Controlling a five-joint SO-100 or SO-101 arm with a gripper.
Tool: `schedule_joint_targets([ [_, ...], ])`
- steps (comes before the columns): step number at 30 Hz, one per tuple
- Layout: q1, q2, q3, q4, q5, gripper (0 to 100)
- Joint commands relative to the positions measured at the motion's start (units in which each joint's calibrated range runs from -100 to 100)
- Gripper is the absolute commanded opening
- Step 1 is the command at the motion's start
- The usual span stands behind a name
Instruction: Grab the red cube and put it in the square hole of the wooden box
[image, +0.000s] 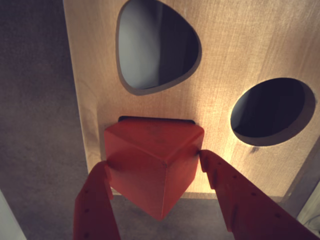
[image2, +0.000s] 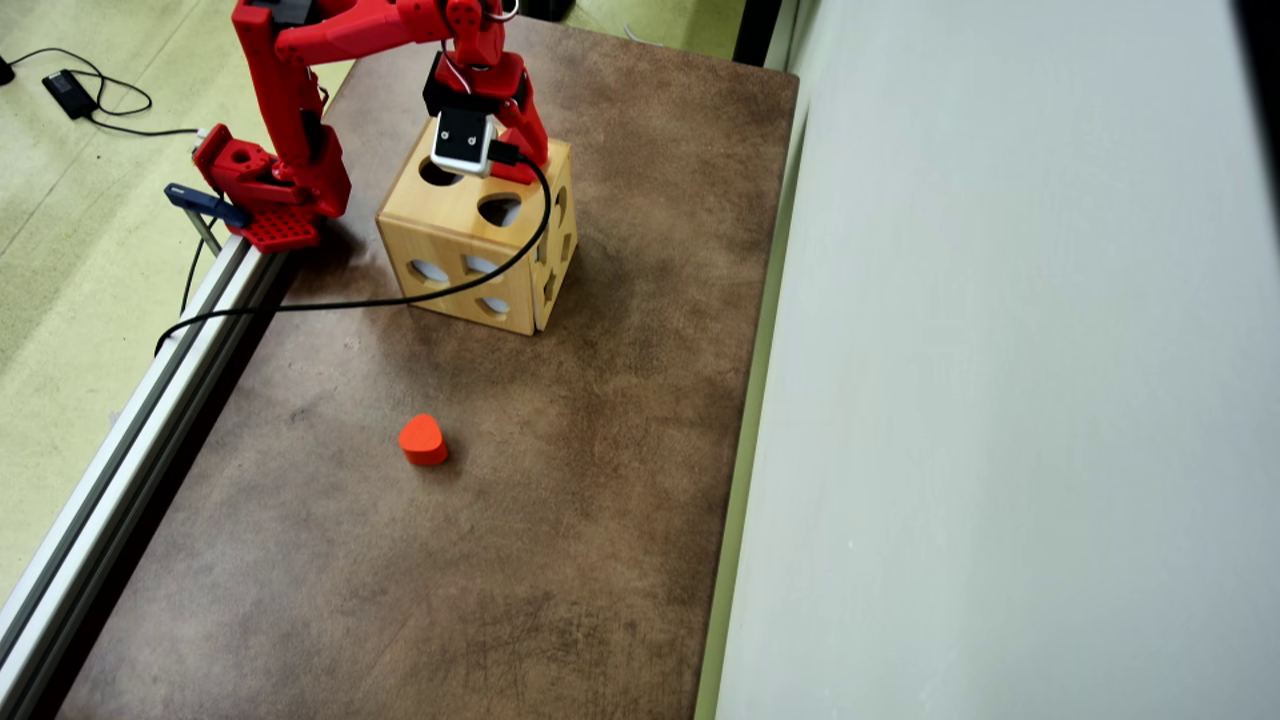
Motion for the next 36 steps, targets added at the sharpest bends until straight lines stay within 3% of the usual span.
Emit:
schedule_joint_targets([
  [1,-0.2,3.1,0.2,-4.3,1.9,28],
  [5,-0.2,3.6,0.3,-8.0,4.5,28],
  [25,0.2,-2.2,0.0,-7.7,6.9,27],
  [36,0.3,-7.9,0.6,-7.3,7.1,3],
])
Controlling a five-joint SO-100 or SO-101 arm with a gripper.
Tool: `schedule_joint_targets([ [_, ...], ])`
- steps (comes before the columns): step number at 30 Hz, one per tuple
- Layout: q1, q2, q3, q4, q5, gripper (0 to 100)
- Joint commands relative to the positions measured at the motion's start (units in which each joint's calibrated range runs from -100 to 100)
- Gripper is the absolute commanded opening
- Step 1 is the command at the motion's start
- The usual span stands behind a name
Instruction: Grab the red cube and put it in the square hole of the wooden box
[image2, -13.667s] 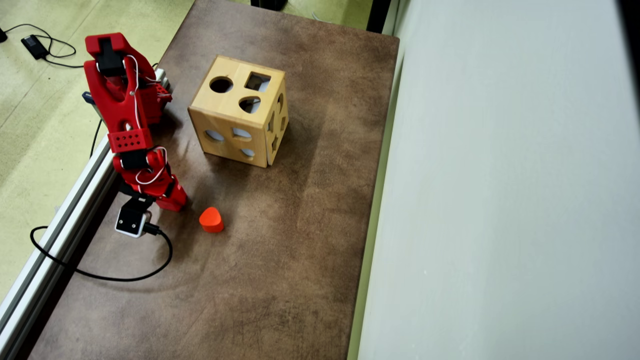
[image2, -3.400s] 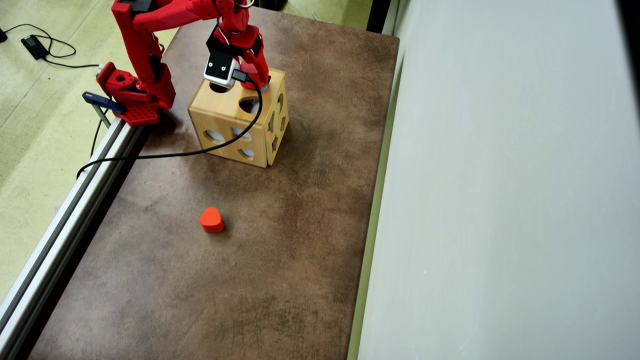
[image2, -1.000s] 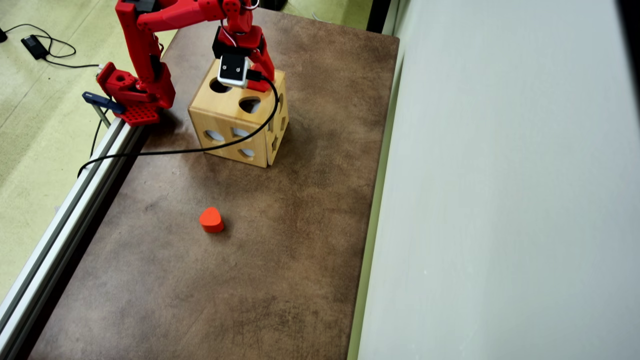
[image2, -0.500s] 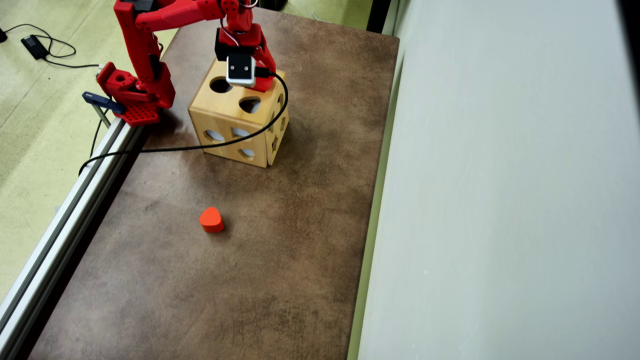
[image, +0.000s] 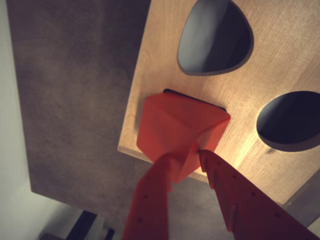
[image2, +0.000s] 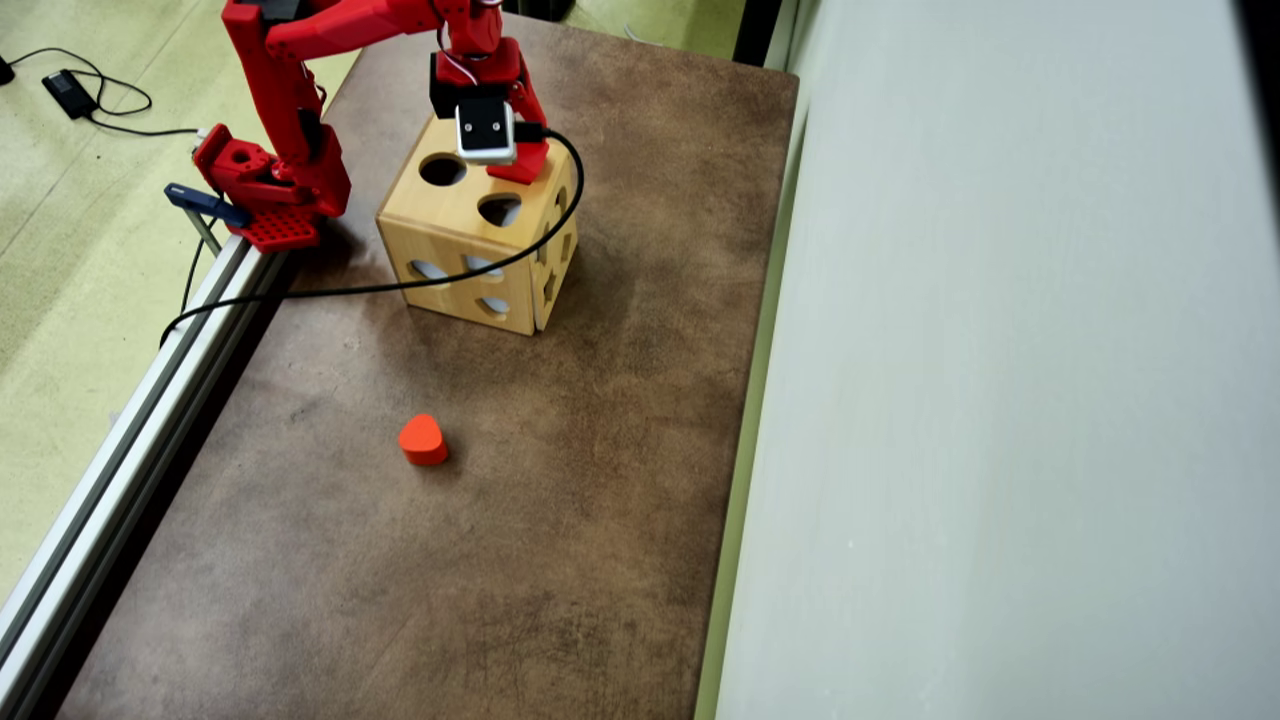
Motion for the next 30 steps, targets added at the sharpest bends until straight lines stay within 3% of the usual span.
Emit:
schedule_joint_targets([
  [1,0.3,-1.0,-0.1,-2.1,0.5,3],
  [10,-0.3,-1.1,-0.2,4.1,0.8,2],
  [25,-0.2,-10.2,0.3,4.5,2.4,2],
  [30,-0.3,-8.9,7.8,3.2,2.6,2],
])
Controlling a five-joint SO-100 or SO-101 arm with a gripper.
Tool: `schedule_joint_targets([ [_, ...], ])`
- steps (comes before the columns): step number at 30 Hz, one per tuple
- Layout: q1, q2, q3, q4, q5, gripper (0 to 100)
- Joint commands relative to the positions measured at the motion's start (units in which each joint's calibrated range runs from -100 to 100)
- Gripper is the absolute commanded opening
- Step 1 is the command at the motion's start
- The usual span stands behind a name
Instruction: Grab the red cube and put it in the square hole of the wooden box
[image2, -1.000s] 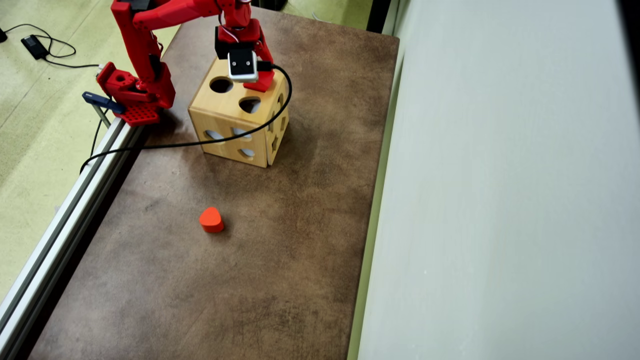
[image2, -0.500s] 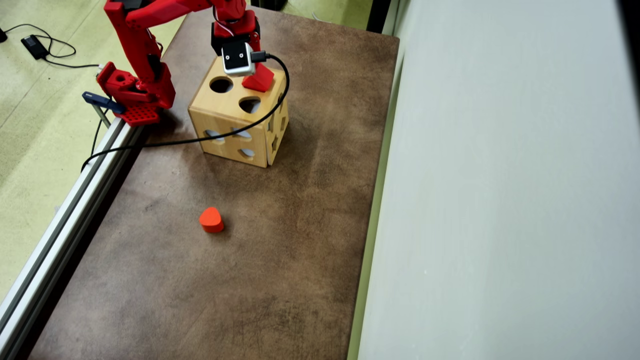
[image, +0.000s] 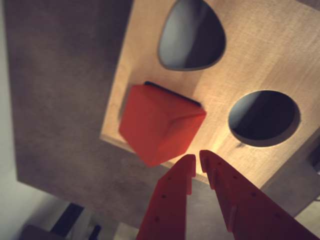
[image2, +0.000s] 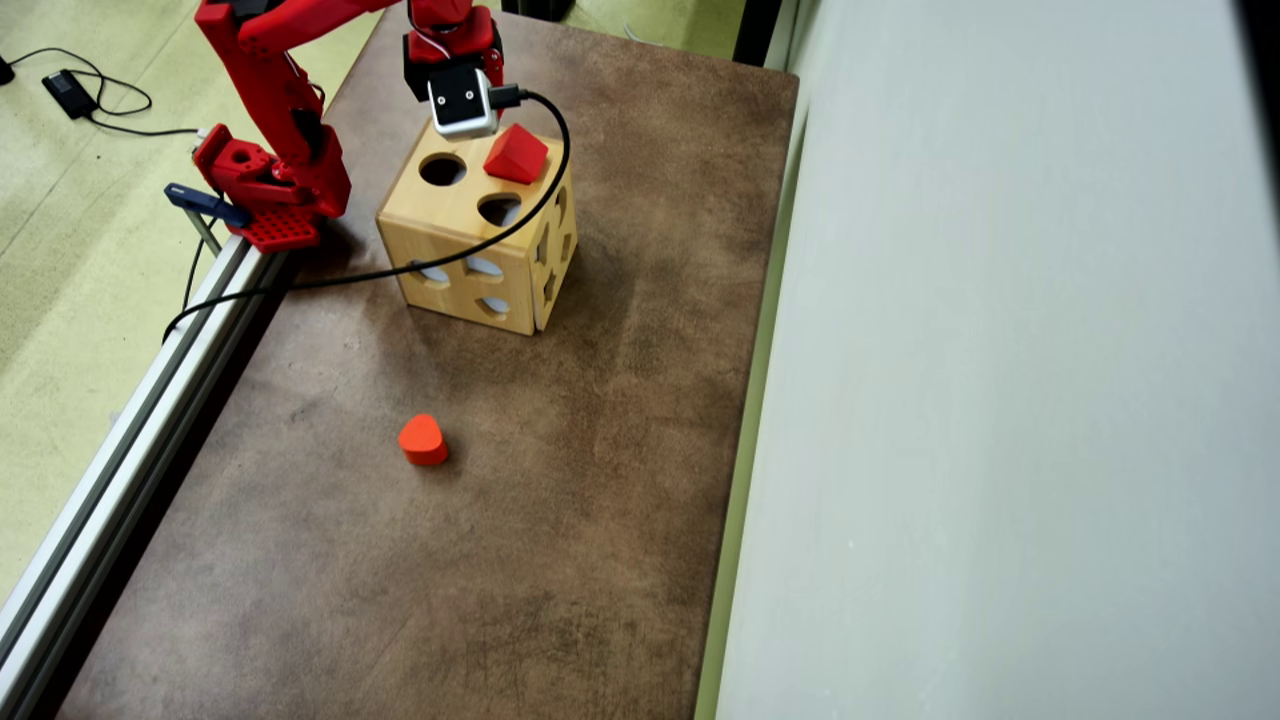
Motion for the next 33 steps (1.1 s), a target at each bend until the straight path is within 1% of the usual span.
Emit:
schedule_joint_targets([
  [1,-0.4,-0.9,5.5,-2.9,0.9,3],
  [4,0.1,-0.6,9.8,-11.2,2.3,2],
  [6,0.4,-0.7,12.1,-14.5,2.4,2],
  [11,-0.1,-0.5,17.7,-16.4,2.4,2],
  [17,0.1,-0.6,22.8,-25.0,2.5,2],
  [21,0.5,-0.6,25.6,-28.0,4.8,2],
  [25,0.7,-0.6,26.2,-31.6,5.4,2],
  [28,0.6,-1.2,26.6,-30.5,6.0,2],
  [30,0.5,-2.9,28.0,-27.8,7.0,2],
  [33,-0.2,-11.1,29.2,-23.4,8.4,2],
])
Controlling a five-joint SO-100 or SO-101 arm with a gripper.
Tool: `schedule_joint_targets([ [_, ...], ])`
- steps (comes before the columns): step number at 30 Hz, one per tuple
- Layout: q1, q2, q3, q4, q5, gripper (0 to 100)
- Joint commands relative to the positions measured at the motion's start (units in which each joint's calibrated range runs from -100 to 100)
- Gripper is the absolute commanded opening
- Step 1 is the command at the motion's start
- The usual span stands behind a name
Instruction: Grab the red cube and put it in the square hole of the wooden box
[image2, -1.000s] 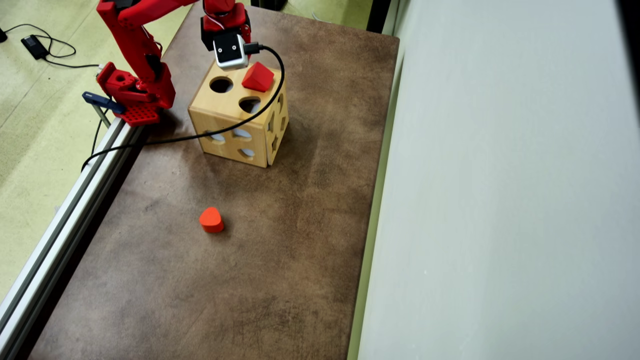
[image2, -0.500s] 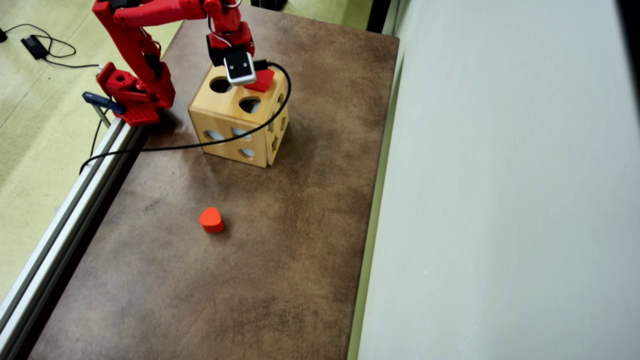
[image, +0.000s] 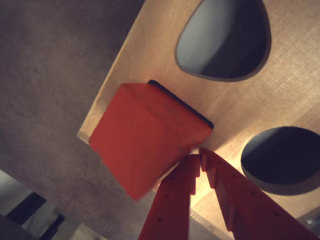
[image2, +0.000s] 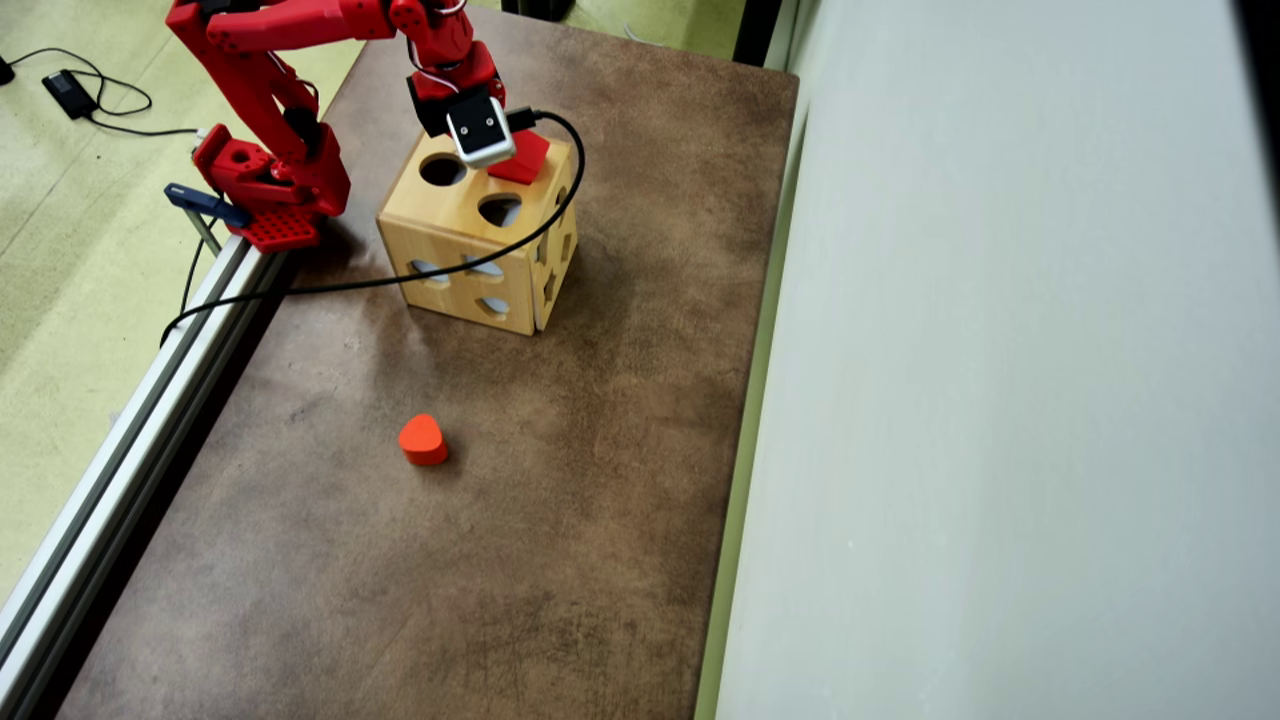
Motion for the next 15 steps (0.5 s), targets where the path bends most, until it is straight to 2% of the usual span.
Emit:
schedule_joint_targets([
  [1,0.0,-8.1,1.0,-0.8,1.8,2],
  [7,0.0,-21.1,0.1,-1.0,1.6,2],
  [15,0.1,-24.3,-0.1,-1.1,1.3,2],
])
